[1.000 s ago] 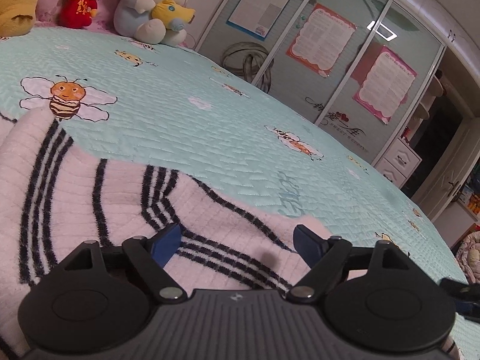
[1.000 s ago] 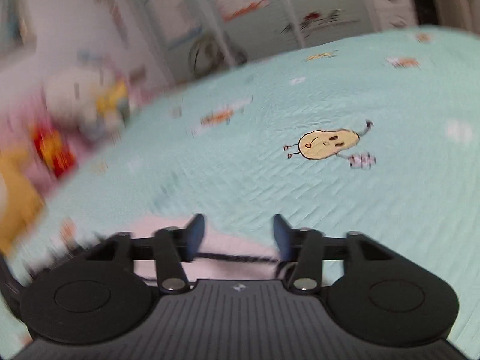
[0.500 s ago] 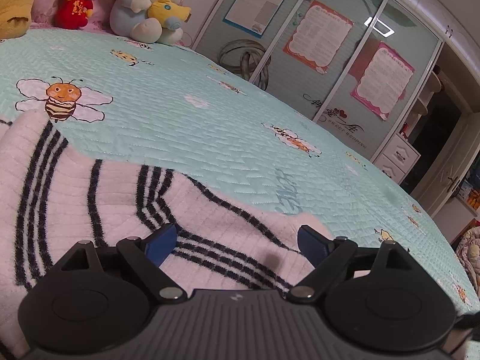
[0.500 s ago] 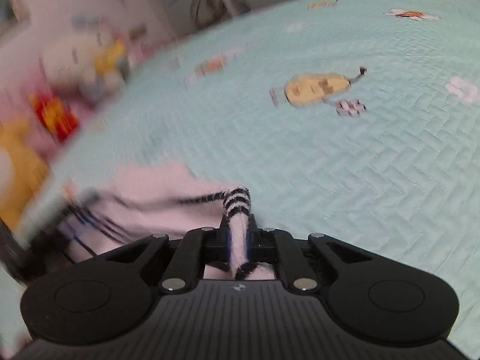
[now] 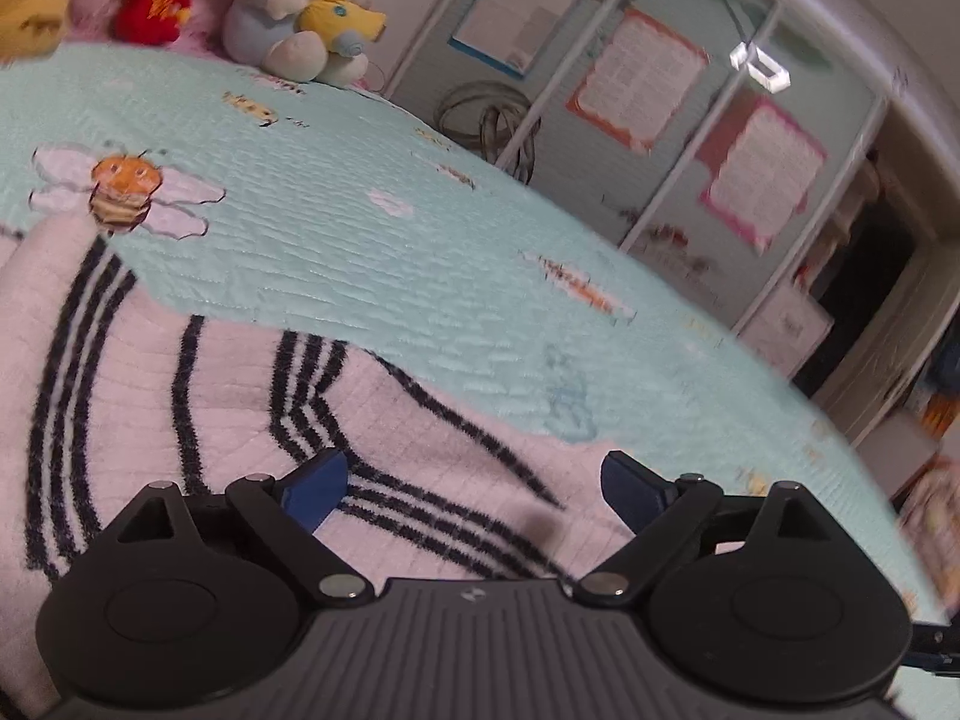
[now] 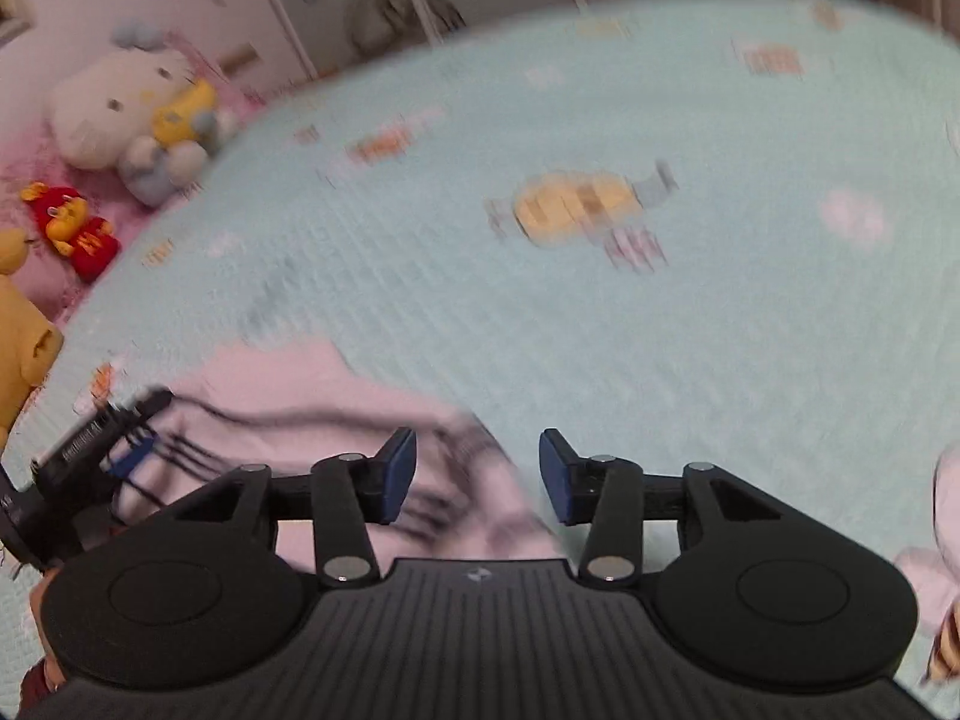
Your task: Fold clothes
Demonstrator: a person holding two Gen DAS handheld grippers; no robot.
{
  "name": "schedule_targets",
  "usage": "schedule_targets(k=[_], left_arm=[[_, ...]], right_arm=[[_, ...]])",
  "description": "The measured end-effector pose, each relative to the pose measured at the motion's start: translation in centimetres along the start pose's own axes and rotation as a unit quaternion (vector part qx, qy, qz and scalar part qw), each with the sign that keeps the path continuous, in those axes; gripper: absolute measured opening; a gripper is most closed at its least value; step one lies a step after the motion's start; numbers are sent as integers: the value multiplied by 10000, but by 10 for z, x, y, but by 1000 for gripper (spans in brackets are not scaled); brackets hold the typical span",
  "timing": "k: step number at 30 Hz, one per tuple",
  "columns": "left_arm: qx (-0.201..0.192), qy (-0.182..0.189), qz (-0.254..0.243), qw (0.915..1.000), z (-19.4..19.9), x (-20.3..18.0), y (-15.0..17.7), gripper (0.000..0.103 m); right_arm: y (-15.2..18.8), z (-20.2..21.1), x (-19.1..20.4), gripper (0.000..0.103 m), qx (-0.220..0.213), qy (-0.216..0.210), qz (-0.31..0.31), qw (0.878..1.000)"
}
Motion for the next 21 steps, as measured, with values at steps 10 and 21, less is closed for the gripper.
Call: schedule_targets(k=[10,21], left_arm=[[-948,163,1395,9855,30,32,-26,92],[-1045,22,1585,9818,40,37,-26,92]], right_arm=[[-18,-112,46,55,610,-504,159,9967],[-24,-88,59,14,-180,-710,620,9954]])
Point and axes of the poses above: each gripper's, at about its wrist camera, not at the fingertips, and z roughly against the way its jaws point, x to its left, y to its underside, the point moved 6 cm from there along -z, roughly the way its jaws point, and after that the axes turned 11 degrees about z, right-handed, at the moved point
